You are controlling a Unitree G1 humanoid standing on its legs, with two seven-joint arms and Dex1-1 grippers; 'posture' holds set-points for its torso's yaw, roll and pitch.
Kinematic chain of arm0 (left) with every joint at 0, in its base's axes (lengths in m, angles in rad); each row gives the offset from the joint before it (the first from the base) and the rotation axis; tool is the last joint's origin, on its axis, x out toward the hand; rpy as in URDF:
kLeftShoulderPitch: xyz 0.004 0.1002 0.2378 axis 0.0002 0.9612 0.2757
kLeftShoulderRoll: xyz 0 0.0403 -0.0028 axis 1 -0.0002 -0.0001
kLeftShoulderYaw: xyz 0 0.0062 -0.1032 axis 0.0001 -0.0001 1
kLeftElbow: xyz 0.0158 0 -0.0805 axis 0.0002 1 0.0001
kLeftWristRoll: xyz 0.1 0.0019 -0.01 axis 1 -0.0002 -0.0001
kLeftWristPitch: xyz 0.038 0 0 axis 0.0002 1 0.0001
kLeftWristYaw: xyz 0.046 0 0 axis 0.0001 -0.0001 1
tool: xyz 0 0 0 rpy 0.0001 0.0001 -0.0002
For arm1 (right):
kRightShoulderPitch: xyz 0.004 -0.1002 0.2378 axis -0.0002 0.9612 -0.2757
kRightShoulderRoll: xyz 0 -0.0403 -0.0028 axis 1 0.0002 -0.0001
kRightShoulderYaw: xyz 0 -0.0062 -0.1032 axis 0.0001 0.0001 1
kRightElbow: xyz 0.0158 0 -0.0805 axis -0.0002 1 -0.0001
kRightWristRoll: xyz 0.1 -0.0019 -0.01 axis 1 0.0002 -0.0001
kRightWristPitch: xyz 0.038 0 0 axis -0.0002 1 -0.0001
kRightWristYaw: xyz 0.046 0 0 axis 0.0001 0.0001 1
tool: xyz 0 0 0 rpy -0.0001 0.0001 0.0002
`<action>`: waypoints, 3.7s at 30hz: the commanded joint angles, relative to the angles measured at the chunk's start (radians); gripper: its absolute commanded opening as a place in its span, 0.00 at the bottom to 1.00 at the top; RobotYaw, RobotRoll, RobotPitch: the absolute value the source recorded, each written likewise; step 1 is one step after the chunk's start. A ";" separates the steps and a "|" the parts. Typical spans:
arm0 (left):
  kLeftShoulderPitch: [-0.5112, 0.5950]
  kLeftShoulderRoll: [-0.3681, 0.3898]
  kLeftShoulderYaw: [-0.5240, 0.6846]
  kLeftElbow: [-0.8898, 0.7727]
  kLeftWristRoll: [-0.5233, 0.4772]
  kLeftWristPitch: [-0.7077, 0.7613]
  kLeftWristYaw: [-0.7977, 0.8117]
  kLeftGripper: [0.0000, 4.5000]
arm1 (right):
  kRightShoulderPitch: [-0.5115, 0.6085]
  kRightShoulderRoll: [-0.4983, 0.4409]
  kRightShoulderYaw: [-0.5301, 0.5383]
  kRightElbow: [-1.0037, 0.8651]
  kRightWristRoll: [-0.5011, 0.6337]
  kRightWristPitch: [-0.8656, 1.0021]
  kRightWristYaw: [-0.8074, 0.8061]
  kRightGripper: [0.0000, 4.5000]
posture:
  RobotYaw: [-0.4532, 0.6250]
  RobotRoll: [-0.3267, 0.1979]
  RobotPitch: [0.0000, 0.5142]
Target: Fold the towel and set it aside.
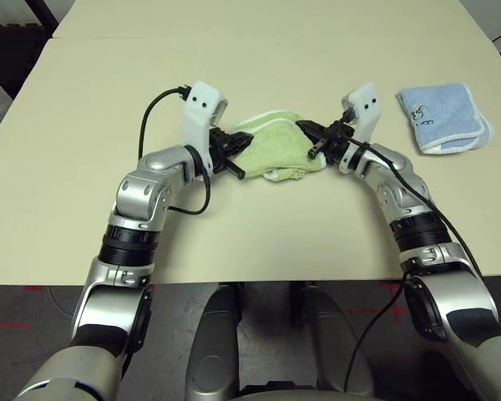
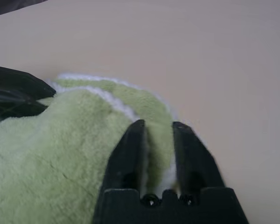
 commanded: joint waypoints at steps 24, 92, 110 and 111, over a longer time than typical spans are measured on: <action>-0.238 -0.148 0.770 0.056 -0.415 0.890 0.449 1.00 | -0.007 -0.123 -0.095 0.004 -0.011 -0.156 -0.052 1.00 | 0.49 0.62 0.52; -0.275 -0.208 0.455 0.290 -0.423 0.780 0.443 1.00 | 0.076 -0.187 -0.123 -0.135 -0.002 -0.108 -0.118 1.00 | 0.36 0.62 0.57; -0.278 -0.227 0.426 0.303 -0.388 0.721 0.400 1.00 | 0.090 -0.181 -0.115 -0.166 0.003 -0.078 -0.110 1.00 | 0.36 0.62 0.57; -0.255 -0.234 0.386 0.287 -0.374 0.686 0.386 0.96 | 0.090 -0.181 -0.114 -0.167 0.003 -0.080 -0.110 1.00 | 0.36 0.62 0.55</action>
